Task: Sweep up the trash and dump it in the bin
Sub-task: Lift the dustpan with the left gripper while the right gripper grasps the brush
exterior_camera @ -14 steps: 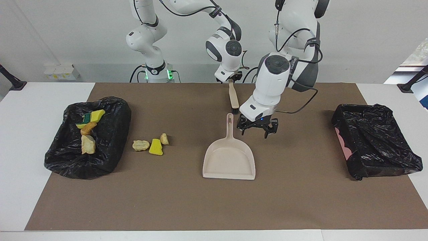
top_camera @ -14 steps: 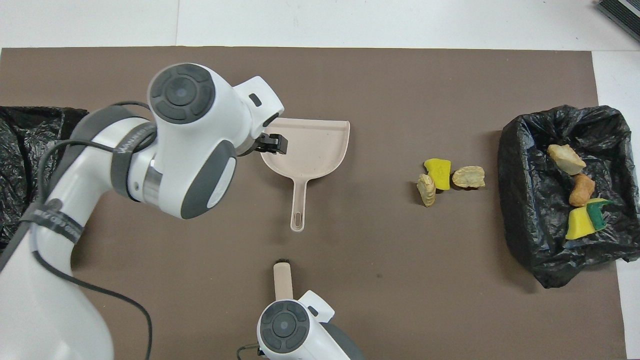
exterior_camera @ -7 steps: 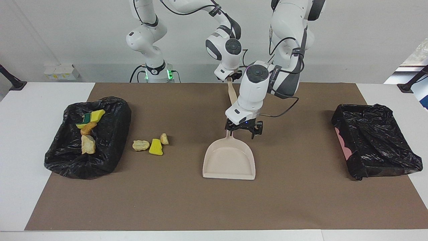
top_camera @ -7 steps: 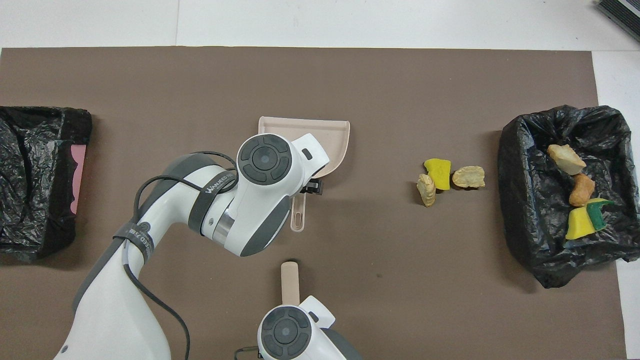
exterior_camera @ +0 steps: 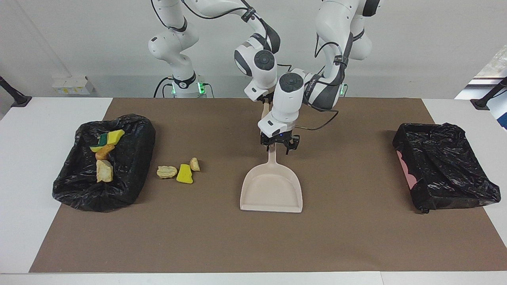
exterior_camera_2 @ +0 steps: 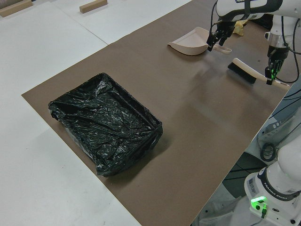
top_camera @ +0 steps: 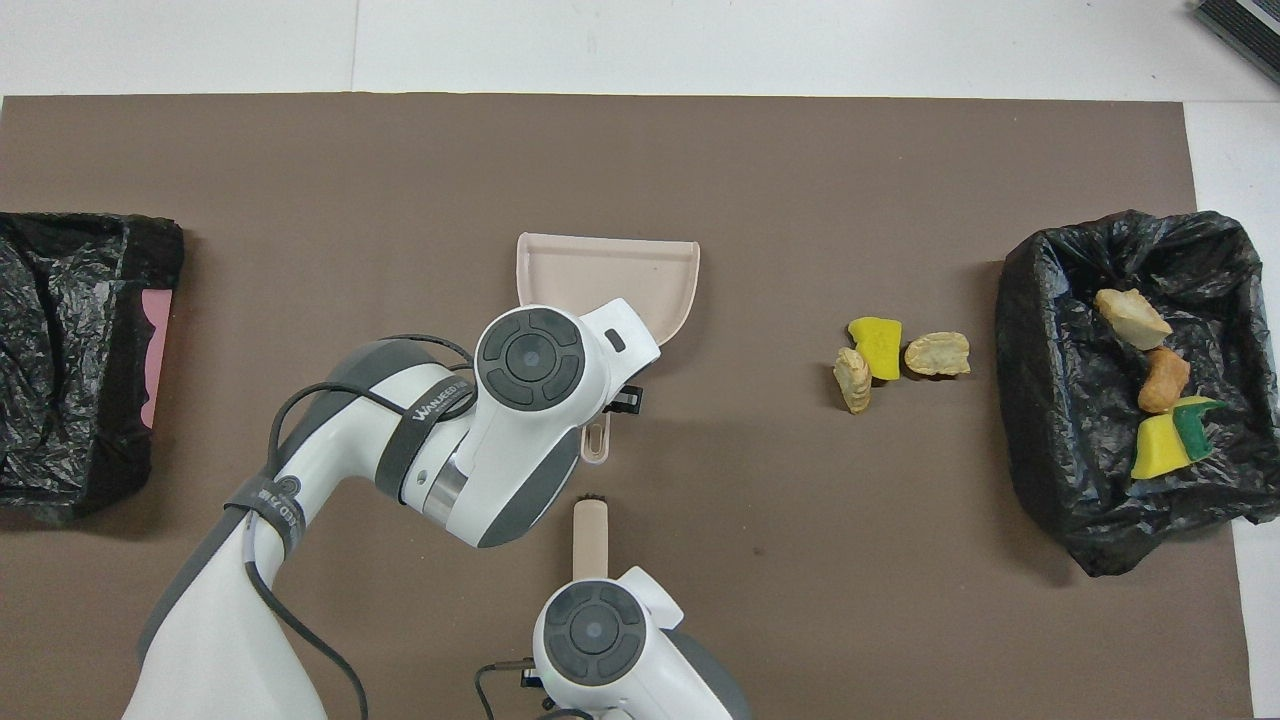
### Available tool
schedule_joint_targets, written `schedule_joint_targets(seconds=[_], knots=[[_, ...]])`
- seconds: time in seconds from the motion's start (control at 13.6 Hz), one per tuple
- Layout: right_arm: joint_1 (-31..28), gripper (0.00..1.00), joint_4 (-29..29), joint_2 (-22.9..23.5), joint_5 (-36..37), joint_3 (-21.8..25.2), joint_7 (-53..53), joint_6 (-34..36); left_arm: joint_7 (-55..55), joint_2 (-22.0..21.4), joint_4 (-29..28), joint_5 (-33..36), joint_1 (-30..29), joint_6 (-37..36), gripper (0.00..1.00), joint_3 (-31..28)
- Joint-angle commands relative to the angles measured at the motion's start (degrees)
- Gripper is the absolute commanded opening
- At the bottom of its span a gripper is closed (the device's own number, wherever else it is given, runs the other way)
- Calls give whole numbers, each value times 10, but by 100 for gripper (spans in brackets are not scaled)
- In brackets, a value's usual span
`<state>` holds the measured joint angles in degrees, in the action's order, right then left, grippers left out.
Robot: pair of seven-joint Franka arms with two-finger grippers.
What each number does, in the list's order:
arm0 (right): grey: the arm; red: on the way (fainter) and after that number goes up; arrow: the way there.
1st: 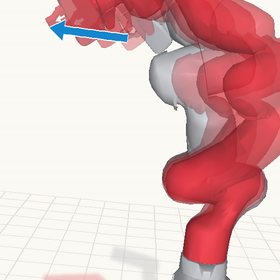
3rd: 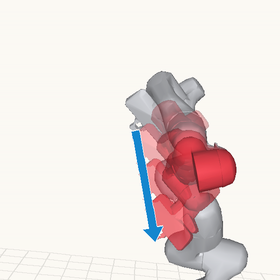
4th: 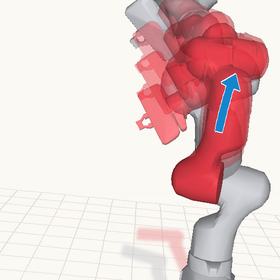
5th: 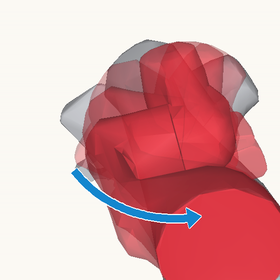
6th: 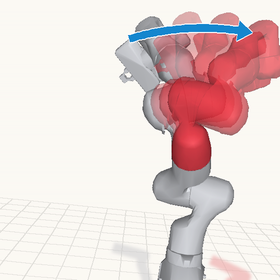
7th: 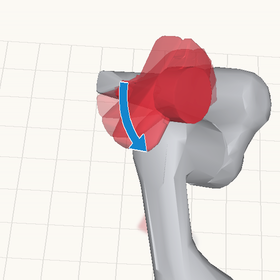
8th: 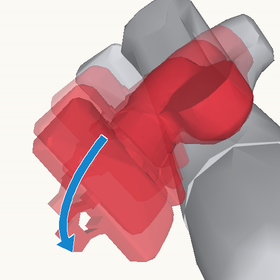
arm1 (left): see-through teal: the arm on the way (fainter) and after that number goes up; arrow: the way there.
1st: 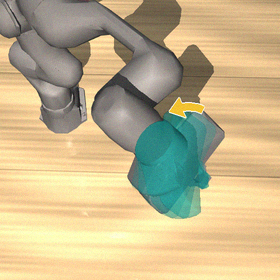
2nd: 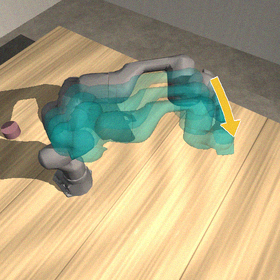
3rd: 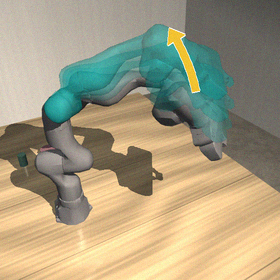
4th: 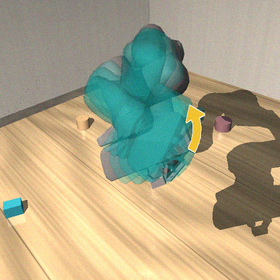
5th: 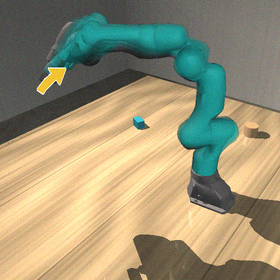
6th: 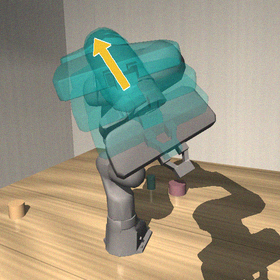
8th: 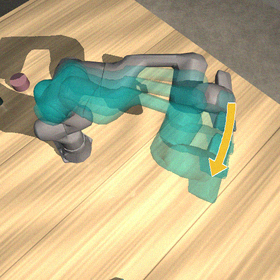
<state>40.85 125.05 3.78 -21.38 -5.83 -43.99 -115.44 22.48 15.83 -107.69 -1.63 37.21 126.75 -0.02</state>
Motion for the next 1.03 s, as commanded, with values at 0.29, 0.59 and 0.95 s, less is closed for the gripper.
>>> schedule_joint_targets(seconds=[0.29, 0.59, 0.95], knots=[[-119, 0, -43, -5, 92, 0, 18, 81, 5, -6, -24, -11, 19, 19, 76, -6], [-169, 0, -115, 35, 221, -1, 55, 137, 1, 2, -16, -9, 23, 20, 34, -9], [-246, 0, -157, 62, 401, -1, 120, 189, -17, 2, -13, 1, 14, 31, 1, -13]])
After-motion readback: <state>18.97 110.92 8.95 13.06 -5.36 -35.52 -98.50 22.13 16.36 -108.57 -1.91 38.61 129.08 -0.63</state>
